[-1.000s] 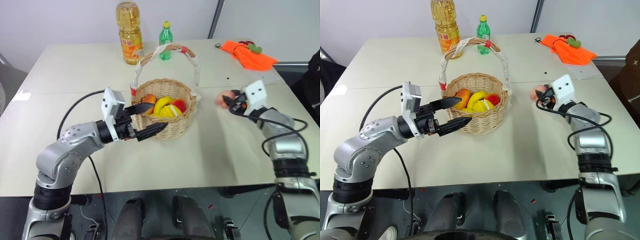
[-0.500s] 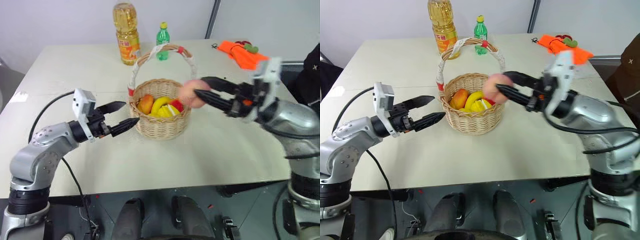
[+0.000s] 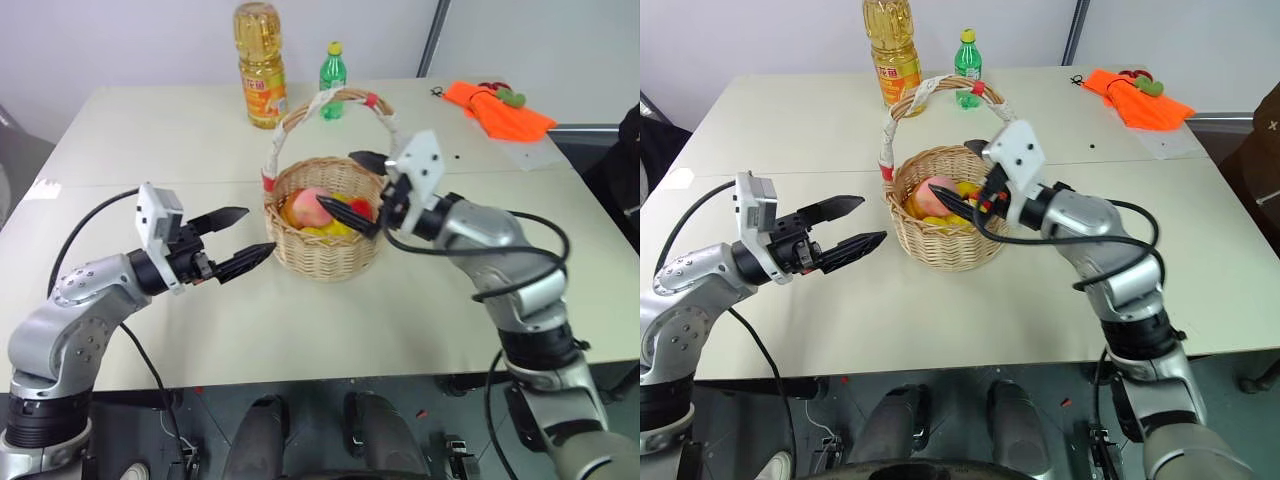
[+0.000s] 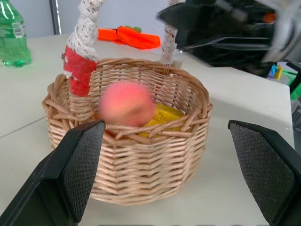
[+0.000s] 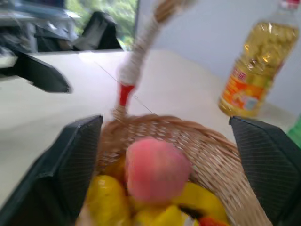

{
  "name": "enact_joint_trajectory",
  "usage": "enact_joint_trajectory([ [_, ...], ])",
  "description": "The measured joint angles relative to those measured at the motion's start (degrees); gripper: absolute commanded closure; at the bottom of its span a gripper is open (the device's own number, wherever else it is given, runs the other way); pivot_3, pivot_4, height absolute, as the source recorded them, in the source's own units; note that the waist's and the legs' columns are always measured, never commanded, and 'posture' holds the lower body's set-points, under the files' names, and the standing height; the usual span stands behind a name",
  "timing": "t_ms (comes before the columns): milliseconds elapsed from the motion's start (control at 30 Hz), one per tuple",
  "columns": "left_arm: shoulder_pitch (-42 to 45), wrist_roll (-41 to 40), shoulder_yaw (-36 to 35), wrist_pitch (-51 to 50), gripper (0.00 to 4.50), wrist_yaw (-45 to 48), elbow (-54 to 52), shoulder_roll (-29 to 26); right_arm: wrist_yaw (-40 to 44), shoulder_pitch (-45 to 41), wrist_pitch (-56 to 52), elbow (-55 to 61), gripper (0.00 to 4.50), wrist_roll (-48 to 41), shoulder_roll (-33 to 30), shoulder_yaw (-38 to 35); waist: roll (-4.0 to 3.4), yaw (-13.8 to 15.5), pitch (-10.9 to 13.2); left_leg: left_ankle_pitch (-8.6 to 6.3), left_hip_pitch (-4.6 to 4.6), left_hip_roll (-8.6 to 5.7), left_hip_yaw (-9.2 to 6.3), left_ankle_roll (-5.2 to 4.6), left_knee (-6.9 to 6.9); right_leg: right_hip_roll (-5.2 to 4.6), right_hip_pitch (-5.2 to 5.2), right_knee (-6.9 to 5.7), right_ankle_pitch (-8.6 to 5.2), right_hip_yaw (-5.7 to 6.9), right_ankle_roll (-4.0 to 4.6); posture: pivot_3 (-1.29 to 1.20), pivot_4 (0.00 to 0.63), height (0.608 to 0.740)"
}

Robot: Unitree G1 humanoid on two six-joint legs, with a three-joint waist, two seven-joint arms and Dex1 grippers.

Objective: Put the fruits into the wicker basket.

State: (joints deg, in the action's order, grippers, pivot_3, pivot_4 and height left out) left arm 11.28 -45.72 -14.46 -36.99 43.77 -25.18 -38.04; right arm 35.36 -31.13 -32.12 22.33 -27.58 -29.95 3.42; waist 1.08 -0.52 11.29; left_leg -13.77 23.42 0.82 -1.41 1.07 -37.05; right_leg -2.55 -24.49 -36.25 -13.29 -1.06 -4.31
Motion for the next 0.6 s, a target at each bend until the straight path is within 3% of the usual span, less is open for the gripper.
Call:
enact_joint_trajectory([
  [267,-0.1,0.0,0.2,0.3,0.00,0.0,0.0,0.9,-0.7,5.7,-2.3,-0.9,0.29,-5.0,-2.1,-10.9,0.01,-0.4,0.0,0.00,-0.13,0.04,0.05,0.00,0.00,0.11,0.04,-0.06,-0.03,-0.03,0.15,0.00,0.150,0.740],
  [467,1.9,0.1,1.6,0.5,0.00,0.1,0.5,1.7,-6.5,0.7,-0.2,-12.8,0.29,2.0,2.8,-7.4,0.00,-0.5,0.0,0.00,-0.13,0.03,0.07,0.00,0.00,0.13,0.03,-0.08,-0.03,-0.05,0.14,0.00,0.150,0.740],
  [567,2.2,0.1,2.2,0.5,0.00,0.1,0.5,2.1,-8.1,-3.0,1.6,-18.9,1.07,4.1,6.2,-6.4,0.00,-0.4,0.0,0.00,-0.11,0.04,0.05,0.00,0.01,0.13,0.02,-0.08,0.00,-0.04,0.08,0.00,0.150,0.740],
  [600,2.3,0.1,2.2,0.5,0.00,0.1,0.5,2.1,-8.3,-3.6,2.0,-20.4,1.62,4.2,7.0,-6.6,0.00,-0.4,0.0,0.00,-0.10,0.04,0.05,-0.01,0.02,0.12,0.02,-0.08,0.04,-0.05,0.00,0.00,0.150,0.740],
])
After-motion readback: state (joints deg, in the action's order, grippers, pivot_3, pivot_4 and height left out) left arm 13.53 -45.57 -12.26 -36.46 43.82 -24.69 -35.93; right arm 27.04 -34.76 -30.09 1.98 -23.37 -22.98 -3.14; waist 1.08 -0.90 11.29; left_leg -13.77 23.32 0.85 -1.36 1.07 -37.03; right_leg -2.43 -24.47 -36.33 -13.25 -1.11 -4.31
